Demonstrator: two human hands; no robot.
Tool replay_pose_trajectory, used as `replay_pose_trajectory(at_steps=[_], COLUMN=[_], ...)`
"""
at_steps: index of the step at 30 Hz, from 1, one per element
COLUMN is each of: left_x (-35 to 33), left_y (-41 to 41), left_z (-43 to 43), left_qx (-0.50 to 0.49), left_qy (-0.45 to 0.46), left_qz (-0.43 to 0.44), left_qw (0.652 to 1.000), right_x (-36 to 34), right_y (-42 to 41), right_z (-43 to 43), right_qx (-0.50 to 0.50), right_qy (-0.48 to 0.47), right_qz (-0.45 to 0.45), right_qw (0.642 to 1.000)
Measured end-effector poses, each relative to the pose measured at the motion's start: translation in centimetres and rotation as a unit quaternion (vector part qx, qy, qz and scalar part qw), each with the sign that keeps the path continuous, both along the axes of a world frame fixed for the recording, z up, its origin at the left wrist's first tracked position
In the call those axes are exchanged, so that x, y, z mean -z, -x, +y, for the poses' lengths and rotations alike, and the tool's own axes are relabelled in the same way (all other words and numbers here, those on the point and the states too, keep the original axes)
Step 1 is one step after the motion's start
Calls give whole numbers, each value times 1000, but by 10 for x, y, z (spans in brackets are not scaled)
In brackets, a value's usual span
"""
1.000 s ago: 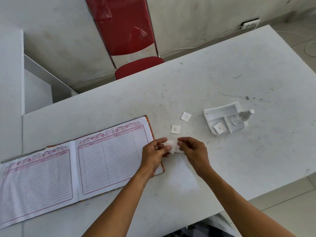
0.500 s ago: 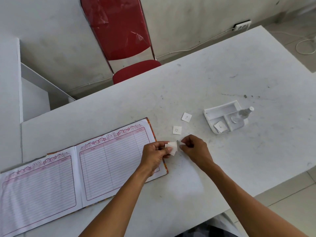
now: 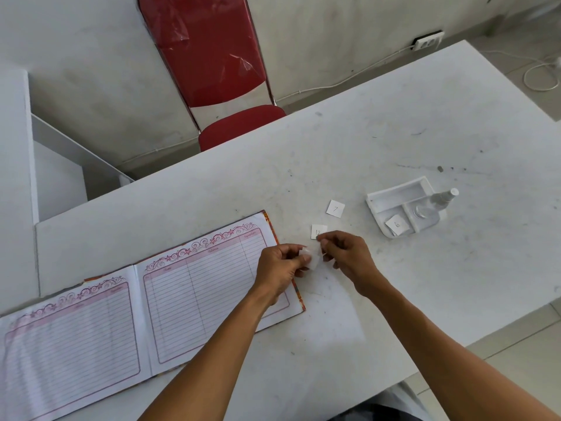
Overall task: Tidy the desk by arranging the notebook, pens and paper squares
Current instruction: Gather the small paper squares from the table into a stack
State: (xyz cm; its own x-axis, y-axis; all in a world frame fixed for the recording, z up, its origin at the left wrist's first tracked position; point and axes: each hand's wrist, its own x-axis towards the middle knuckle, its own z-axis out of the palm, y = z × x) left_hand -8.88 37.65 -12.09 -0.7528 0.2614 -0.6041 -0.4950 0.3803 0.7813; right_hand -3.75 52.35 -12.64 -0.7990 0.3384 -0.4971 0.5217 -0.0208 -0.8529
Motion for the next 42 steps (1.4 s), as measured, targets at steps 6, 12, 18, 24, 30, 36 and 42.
replay_pose_trajectory(at_steps=[6, 12, 18, 24, 30, 36, 42], left_x=[0, 1, 2, 1, -2, -11, -26], left_y=[3, 11, 13, 11, 6, -5, -27], left_z=[-2, -1, -1, 0, -7, -19, -34], left_qx=[-8, -22, -23, -34, -54, -50, -41], left_qy=[-12, -23, -31, -41, -37, -31, -26], left_qz=[-15, -23, -26, -33, -31, -20, -3], left_qw=[1000, 999, 999, 998, 997, 998, 999], right_x=[20, 23, 15, 9, 2, -13, -30], right_y=[31, 53, 55, 31, 1, -9, -29], right_z=[22, 32, 33, 18, -7, -24, -30], right_qx=[35, -50, -137, -85, -6, -7, -42], right_qy=[-225, -341, -305, -214, 12, 60, 85], right_qz=[-54, -100, -172, -101, -16, 23, 46], right_qw=[972, 933, 927, 968, 1000, 998, 994])
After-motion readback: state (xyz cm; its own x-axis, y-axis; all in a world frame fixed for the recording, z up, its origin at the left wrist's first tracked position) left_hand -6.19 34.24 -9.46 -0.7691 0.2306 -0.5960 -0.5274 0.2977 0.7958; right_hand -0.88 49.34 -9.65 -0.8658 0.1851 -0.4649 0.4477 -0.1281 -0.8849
